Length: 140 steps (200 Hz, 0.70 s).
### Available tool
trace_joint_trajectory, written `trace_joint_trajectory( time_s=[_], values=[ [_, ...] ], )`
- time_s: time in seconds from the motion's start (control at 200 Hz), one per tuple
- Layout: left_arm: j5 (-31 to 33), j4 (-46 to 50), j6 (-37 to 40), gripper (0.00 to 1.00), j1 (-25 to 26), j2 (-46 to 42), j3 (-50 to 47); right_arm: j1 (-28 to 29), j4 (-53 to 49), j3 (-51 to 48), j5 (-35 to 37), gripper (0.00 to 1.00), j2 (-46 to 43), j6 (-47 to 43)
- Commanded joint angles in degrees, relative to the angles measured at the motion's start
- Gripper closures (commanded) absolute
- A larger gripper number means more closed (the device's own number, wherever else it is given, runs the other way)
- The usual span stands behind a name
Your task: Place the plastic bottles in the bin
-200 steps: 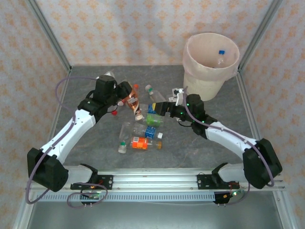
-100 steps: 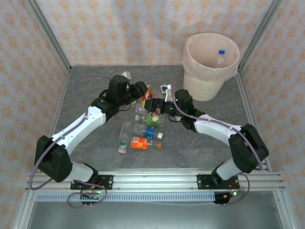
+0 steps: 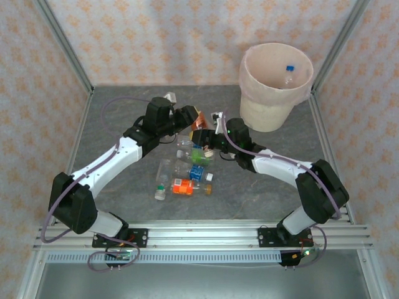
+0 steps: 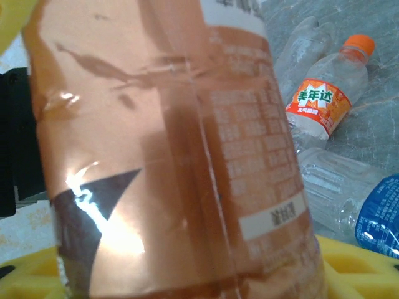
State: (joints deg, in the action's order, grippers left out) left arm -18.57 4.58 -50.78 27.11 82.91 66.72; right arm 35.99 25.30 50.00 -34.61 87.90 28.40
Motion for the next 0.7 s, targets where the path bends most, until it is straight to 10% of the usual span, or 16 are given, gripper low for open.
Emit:
trace_joint_trajectory(
  time_s=[0.0, 0.3, 0.696],
  values=[
    [-1.23, -1.62, -0.11, 0.49, 0.22, -0.38, 2.17, 0.07, -0.05, -0.87, 2.87, 0.41, -1.72, -1.31],
    [3.92, 11.70, 6.24, 0.12, 0.01, -1.93, 7.81, -0.40, -6.66, -1.29, 7.93, 0.46, -4.94, -6.35],
    [23.42, 15.73, 13.11, 0.00, -0.26, -13.04, -0.48, -8.73, -24.02, 0.76, 18.26, 0.51, -15.82, -13.71]
  ],
)
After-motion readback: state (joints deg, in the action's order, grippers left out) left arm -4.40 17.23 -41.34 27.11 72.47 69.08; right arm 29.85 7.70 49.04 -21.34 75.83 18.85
